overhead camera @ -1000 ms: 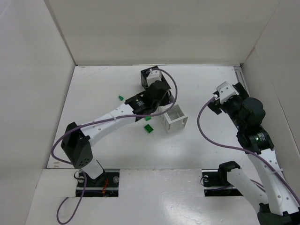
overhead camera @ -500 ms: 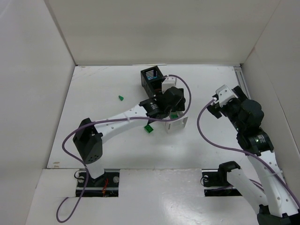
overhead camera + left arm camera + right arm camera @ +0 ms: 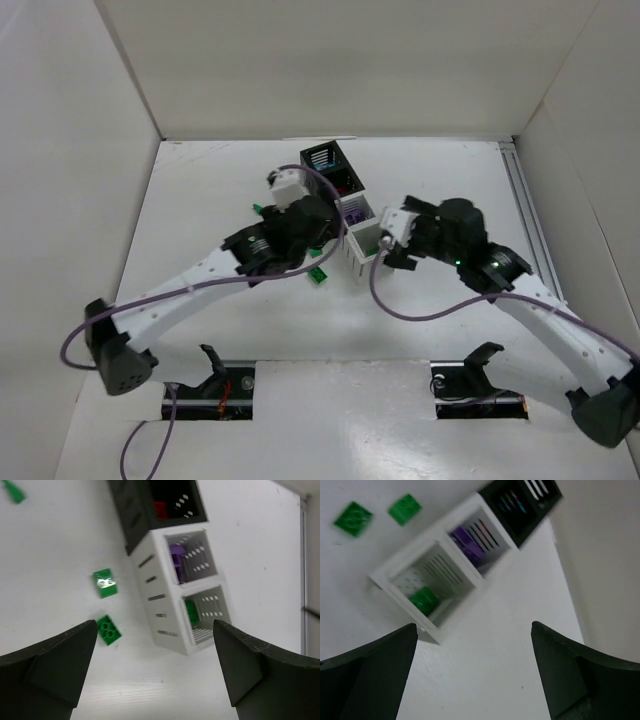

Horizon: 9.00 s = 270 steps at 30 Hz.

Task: Sort the legos into containers by color

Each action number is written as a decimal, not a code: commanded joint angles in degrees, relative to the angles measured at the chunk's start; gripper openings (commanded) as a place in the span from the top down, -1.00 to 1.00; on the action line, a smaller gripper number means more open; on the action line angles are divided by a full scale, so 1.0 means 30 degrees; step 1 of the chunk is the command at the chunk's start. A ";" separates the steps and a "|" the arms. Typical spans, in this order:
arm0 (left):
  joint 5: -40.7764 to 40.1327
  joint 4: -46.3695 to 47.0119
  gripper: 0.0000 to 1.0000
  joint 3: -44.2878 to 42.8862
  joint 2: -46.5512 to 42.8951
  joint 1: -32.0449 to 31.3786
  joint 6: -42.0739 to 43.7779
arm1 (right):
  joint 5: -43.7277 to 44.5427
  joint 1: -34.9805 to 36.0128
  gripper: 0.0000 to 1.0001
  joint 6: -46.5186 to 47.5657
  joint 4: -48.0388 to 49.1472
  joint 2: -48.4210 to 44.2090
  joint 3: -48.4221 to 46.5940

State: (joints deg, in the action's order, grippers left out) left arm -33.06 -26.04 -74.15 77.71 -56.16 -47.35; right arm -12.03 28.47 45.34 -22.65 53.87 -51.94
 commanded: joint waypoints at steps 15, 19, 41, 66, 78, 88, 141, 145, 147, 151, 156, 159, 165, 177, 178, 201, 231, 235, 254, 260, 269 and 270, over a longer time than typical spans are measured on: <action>0.1672 -0.9161 -1.00 0.9980 -1.1811 0.2109 -1.4479 | 0.0499 0.8235 -0.96 -0.2543 0.1928 1.4704 -0.7554; 0.1850 -0.9161 -1.00 1.0185 -1.1463 0.2109 -1.4684 | 0.0261 0.8235 -0.90 -0.5496 0.2828 1.6612 -0.8203; 0.1322 -1.0128 -1.00 0.9363 -1.1693 0.2109 -1.4040 | 0.3659 0.8235 0.21 -1.1628 0.3683 1.8873 -0.7180; 0.2316 -0.2777 -1.00 0.6321 -0.6249 0.2549 -0.5579 | 0.2636 0.3987 0.19 -0.5182 0.1985 0.7679 -0.3311; 0.4309 -0.0376 -1.00 0.4739 -0.1711 0.4482 -0.2384 | 0.4709 0.3811 -0.66 -0.5182 0.1079 0.4109 -0.3662; 0.6449 0.1650 -1.00 0.2835 0.4058 0.6590 -0.1237 | 0.5275 0.0708 -0.71 -0.5182 -0.0739 0.1354 -0.2461; 0.2846 -0.0753 0.67 -0.4693 0.5733 0.2138 -0.3027 | 0.4685 -0.3777 -0.83 -0.4304 -0.1823 -0.1959 0.0498; 0.2641 -0.1366 0.67 -0.6861 0.7432 0.1057 -0.2438 | 0.4888 -0.3777 -0.86 -0.4304 -0.1997 -0.2135 0.0498; 0.2641 -0.2066 0.64 -0.8004 0.8367 0.0851 -0.2233 | 0.4890 -0.3951 -0.86 -0.4304 -0.1999 -0.2311 0.0498; 0.2406 -0.2511 0.57 -0.8711 0.8783 0.0500 -0.2233 | 0.5065 -0.4128 -0.89 -0.4304 -0.2175 -0.2487 0.0498; 0.2230 -0.2511 0.30 -0.8418 0.8285 0.0119 -0.2436 | 0.5300 -0.4128 -0.95 -0.4304 -0.2175 -0.2663 0.0498; 0.2230 -0.2247 -0.02 -0.7570 0.7612 0.0117 -0.2438 | 0.5097 -0.4128 -0.98 -0.4304 -0.2175 -0.2663 0.0498; 0.1735 -0.2595 -0.31 -0.6895 0.6530 0.0117 -0.2438 | 0.3638 -0.4128 -0.98 -0.3984 -0.1767 -0.2252 0.0322; -0.0465 -0.7108 -1.00 0.2668 -0.1550 0.2927 -0.8702 | -0.1616 0.2068 -0.98 -0.0118 0.0987 0.4532 -0.4998; -0.0465 -0.7284 -1.00 0.3526 -0.2370 0.3161 -0.9201 | -0.1440 0.2750 -0.98 -0.0114 0.1221 0.5269 -0.5648; 0.0678 -1.1710 -1.00 0.9306 -1.2545 0.4219 -1.4831 | 0.2311 0.6653 -0.82 -0.8727 0.2893 3.1581 -2.9790; 0.0502 -1.1444 -1.00 0.9570 -1.3570 0.4219 -1.4831 | 0.2458 0.6301 0.16 -1.1335 0.3069 3.4662 -2.9766; 0.0502 -1.1620 -1.00 0.9570 -1.3570 0.4219 -1.5007 | 0.2808 0.6301 0.40 -1.1538 0.2571 3.4662 -3.0000; 0.0150 -1.0659 -1.00 0.8017 -1.3922 0.4219 -1.2519 | -0.0296 0.6477 0.83 -0.5097 0.7606 2.1373 -1.6549; 0.0150 -0.8490 -1.00 0.7433 -1.2489 0.4219 -1.0145 | -0.0263 0.4840 0.83 -0.4655 0.7815 1.2699 -0.8448; 0.0531 -0.5501 -1.00 0.6496 -0.9003 0.4394 -0.7331 | -0.1263 0.2376 0.78 -0.3368 0.4099 0.7005 -0.3399; 0.0531 -0.5122 -1.00 0.6494 -0.8420 0.4394 -0.7157 | -0.1060 0.2376 0.78 -0.3366 0.3805 0.7005 -0.3399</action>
State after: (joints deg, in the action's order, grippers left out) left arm -31.07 -45.71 -51.94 50.74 -43.27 -72.88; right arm -13.56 34.92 32.84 -6.42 75.16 -62.59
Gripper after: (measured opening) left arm 0.997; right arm 0.284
